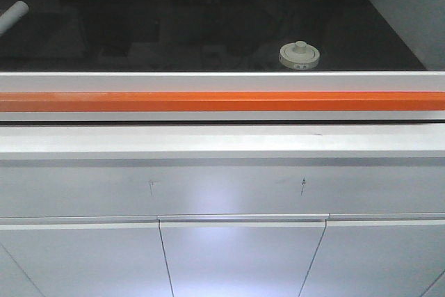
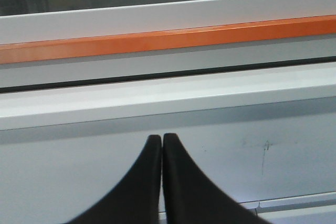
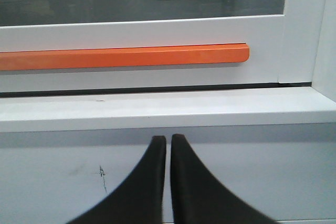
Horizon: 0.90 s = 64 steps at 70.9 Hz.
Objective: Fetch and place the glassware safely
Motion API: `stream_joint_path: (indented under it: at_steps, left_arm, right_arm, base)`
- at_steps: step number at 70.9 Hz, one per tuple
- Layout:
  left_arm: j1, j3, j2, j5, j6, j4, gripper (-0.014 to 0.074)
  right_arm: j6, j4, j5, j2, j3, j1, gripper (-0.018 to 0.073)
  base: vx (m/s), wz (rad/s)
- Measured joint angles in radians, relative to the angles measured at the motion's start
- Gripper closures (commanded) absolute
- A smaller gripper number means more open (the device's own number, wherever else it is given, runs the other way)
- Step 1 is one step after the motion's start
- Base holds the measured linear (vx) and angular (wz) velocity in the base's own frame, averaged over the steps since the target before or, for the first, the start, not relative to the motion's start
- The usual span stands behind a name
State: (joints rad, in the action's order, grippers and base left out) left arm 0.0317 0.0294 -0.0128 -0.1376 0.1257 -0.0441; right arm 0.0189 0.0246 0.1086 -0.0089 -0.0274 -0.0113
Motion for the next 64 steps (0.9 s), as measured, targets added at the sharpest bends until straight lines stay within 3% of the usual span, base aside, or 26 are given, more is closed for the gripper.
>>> stream_joint_path:
  at_steps: [48,64]
  left_arm:
    - [0.0,0.0,0.0,0.014,0.001,0.0,0.0603]
    - [0.0,0.0,0.0,0.112,-0.007,-0.002,0.0603]
  right_arm:
    - [0.0,0.0,0.0,0.0,0.0,0.0,0.0563]
    - [0.003,0.0,-0.009,0.0,0.0,0.0,0.0563]
  base:
    - [0.0,0.0]
    - [0.0,0.0]
